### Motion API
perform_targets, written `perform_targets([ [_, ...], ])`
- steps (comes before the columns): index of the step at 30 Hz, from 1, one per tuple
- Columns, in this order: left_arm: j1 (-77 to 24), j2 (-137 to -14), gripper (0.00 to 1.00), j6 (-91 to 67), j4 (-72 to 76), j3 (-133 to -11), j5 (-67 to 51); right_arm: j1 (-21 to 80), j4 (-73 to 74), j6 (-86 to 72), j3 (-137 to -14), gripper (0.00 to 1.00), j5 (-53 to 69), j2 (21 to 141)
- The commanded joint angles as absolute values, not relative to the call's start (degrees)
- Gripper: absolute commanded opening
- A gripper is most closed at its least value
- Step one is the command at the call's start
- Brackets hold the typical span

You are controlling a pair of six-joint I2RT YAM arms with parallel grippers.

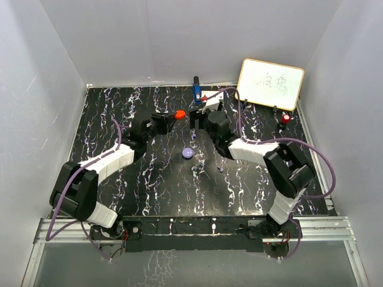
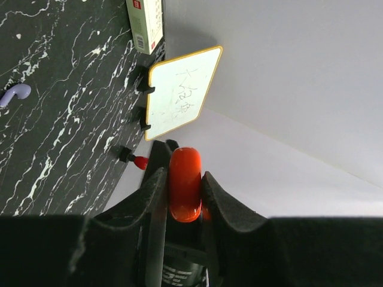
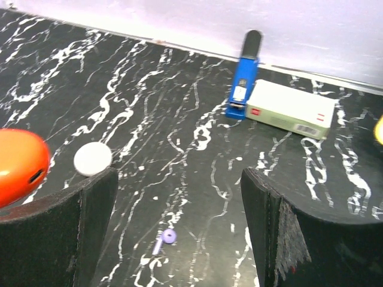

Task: Insert the wireless bluetooth earbuds into the charging case
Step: Close the charging case, then place the charging case at the center of the board.

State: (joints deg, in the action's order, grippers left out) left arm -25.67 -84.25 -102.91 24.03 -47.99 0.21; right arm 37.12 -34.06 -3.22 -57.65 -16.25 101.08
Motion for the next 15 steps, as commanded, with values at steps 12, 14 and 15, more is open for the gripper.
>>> perform_targets([
  [12, -10.6, -79.4, 0.0, -80.6, 17.8, -39.9, -10.7, 34.6, -4.3, -9.8, -57.2, 0.85, -14.4, 83.2],
  [14, -9.9, -80.1, 0.0, -78.3, 18.9, -38.4, -12.3, 34.7, -2.4, -10.6, -56.9, 0.85, -13.6, 82.2],
  [15, -9.9, -80.7, 0.0, -76.9, 19.8, -38.1, -12.9, 34.6, -1.9, -11.1, -56.6, 0.85, -13.1, 81.8],
])
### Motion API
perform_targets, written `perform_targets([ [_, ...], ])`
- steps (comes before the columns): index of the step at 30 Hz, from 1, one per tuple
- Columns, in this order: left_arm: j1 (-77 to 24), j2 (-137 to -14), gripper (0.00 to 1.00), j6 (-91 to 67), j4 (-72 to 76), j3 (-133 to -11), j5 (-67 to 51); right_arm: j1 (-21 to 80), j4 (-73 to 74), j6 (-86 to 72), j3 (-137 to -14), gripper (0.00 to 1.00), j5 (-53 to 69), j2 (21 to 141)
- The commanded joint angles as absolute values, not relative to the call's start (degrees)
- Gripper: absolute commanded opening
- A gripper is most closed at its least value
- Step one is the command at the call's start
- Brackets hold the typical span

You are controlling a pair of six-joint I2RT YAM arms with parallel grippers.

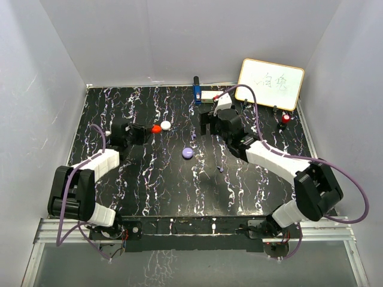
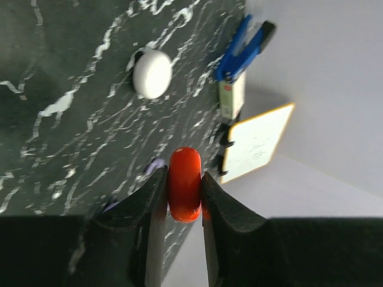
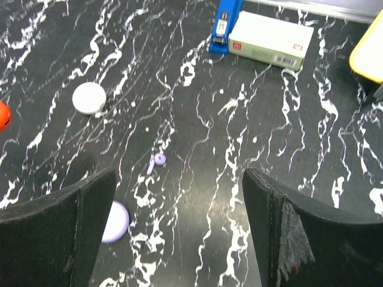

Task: Insert the wireless bluetooth earbuds into the charging case
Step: Place the charging case at the center of the board.

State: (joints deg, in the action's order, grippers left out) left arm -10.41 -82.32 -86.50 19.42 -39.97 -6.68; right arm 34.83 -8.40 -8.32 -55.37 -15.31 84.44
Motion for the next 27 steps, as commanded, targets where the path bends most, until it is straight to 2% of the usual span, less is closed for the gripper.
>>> perform_targets([
  [1, -9.9, -81.4, 0.0, -75.9, 19.9, -38.1, -13.6, 34.7, -1.8, -11.5, -56.0, 0.85, -12.8, 81.3],
  [11, -9.8, -90.8, 0.0, -68.7, 31.1, -37.3, -18.4, 34.7, 0.0, -12.8, -55.2, 0.85, -9.4, 82.7],
  [27, -9.7, -95.5, 0.01, -62.0, 27.2, -40.7, -16.2, 35.4, 6.4, -16.2, -60.9, 0.82, 3.9, 90.6],
])
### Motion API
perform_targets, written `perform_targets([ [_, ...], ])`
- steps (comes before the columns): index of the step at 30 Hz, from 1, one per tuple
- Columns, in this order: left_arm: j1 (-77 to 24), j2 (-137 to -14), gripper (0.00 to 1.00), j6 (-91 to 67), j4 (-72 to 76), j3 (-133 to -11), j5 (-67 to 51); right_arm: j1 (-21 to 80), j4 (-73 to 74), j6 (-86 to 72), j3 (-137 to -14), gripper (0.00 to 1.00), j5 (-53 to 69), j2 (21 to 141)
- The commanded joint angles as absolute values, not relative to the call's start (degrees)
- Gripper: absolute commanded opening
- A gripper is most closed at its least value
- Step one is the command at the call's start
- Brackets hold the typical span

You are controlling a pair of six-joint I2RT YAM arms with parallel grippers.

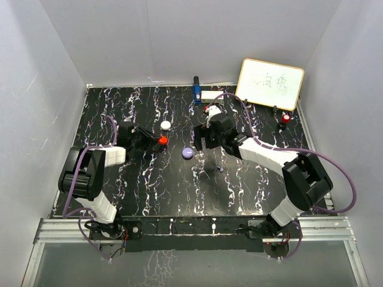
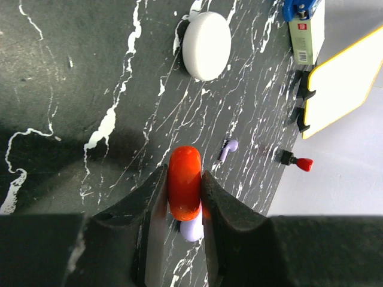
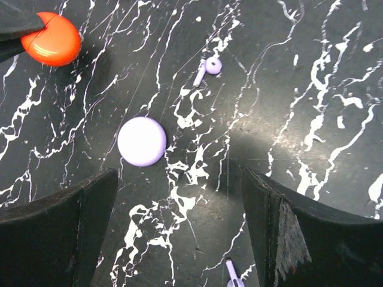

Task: Insert the wireless bluetooth earbuds into the charging case
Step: Place the charging case at the center of the board, then pick up the charging case at the center of the board.

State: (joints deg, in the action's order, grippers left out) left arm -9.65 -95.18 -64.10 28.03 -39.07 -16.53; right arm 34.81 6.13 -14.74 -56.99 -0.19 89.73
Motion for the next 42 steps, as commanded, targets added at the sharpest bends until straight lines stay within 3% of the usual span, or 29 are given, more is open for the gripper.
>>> perform_targets([
  [1, -9.7, -95.7, 0.05, -61.8, 27.0, -40.7, -16.1, 35.7, 6.9, -16.3, -61.3, 0.82, 4.0, 91.4],
  [8, -9.5, -96.0, 0.16, -60.9, 26.5, -40.1, -15.7, 39.4, 10.5, -18.1, -64.9, 0.81, 1.6, 97.2],
  [21, -7.4, -93.4, 0.57, -59.6, 23.5, -38.8, -15.8, 43.8, 17.8, -22.3, -74.2, 0.82, -7.8, 108.2],
  [42, -4.6, -78.7, 0.62, -57.7, 13.1, -38.9, -14.4, 46.8, 24.3, -21.1, -78.6, 0.81, -22.2, 114.8],
])
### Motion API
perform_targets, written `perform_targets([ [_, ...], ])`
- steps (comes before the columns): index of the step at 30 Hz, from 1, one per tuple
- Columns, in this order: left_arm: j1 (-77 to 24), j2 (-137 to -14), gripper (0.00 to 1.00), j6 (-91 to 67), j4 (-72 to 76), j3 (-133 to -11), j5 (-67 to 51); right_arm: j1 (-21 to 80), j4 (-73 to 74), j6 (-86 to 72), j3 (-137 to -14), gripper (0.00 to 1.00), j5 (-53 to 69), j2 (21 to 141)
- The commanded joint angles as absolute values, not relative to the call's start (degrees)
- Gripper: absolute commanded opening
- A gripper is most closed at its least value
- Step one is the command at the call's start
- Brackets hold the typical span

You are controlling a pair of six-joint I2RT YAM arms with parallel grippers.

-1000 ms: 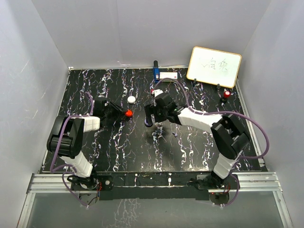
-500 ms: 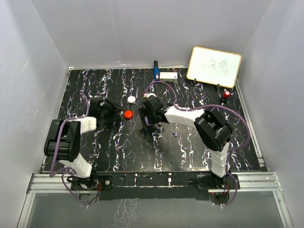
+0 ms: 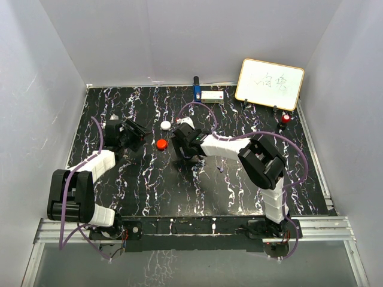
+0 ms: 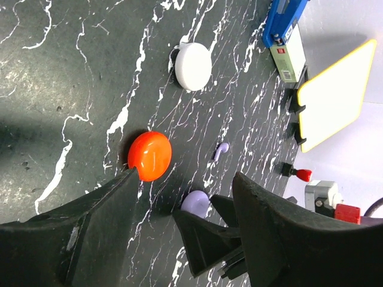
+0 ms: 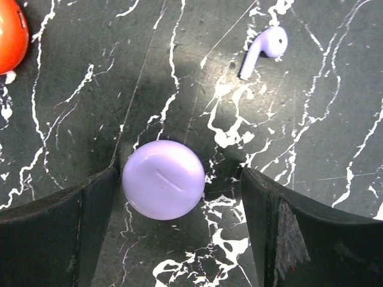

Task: Insert the wireless bluetooth earbuds into the charging case
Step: Pick up the charging case at the center of the board.

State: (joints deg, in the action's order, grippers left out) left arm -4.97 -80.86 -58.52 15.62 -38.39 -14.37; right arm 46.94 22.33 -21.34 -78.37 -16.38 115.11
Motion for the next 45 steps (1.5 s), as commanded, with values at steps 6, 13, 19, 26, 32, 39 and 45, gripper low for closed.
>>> perform_targets([
  [6, -4.6, -78.6, 0.62, -57.7, 13.0, -38.8, -14.8, 45.7, 24.1, -21.4, -74.6, 0.81, -23.3, 111.6],
  [13, -4.6, -78.7, 0.62, -57.7, 12.8, -38.5, -15.1, 44.7, 24.3, -20.9, -73.2, 0.81, -22.9, 109.1],
  [19, -4.6, -78.6, 0.62, -58.0, 13.2, -38.3, -15.3, 44.0, 24.5, -21.6, -71.9, 0.81, -21.4, 107.4],
  [26, -4.6, -78.8, 0.62, -58.6, 14.1, -37.9, -16.1, 44.1, 24.2, -25.4, -73.6, 0.78, -16.9, 108.3],
  [32, -4.6, -78.7, 0.62, -58.7, 13.7, -38.0, -16.6, 44.1, 24.8, -30.1, -75.8, 0.75, -16.7, 110.8],
  [39, -4.6, -78.7, 0.62, -59.2, 14.2, -37.7, -17.1, 44.1, 25.6, -31.3, -76.8, 0.7, -18.2, 113.8],
  [45, -4.6, -77.0, 0.62, -59.1, 14.0, -37.6, -17.4, 44.0, 25.1, -32.1, -75.9, 0.64, -19.4, 114.5],
])
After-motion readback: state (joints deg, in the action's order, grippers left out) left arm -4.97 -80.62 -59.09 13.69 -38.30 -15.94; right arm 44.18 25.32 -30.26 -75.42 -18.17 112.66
